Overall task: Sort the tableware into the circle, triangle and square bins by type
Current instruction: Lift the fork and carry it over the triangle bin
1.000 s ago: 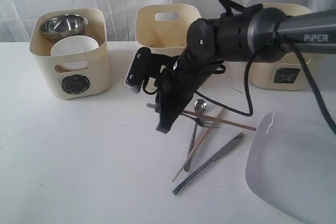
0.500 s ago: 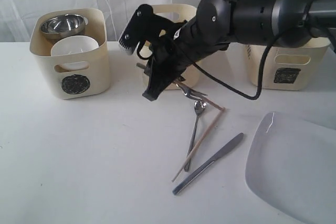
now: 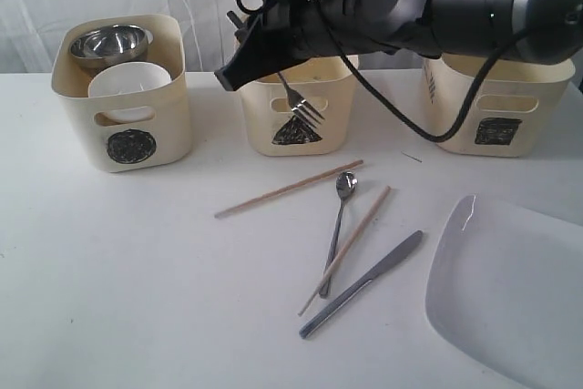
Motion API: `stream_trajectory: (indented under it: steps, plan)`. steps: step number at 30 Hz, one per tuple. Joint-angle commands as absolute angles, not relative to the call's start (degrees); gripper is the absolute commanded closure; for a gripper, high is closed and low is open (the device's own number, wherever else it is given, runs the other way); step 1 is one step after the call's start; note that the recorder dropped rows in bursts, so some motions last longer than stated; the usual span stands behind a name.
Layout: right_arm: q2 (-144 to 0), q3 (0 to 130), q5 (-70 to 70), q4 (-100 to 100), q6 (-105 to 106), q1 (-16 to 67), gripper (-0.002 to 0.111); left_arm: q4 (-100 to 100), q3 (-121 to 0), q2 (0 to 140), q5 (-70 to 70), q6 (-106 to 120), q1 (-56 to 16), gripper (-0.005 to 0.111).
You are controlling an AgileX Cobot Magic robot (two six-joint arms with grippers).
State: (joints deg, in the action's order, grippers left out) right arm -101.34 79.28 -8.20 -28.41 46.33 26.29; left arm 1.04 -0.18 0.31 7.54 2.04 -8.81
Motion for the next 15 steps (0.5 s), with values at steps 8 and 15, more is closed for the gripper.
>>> stream_trajectory:
  steps: [8,15]
  plan:
    - [-101.5,79.3,8.9,-28.5,39.3,26.3,0.108,0.9,0.0,0.0,7.8,2.0,-8.7,0.107]
    - [-104.1,79.2,11.8,-28.5,36.6,25.8,0.108,0.9,0.0,0.0,7.8,2.0,-8.7,0.107]
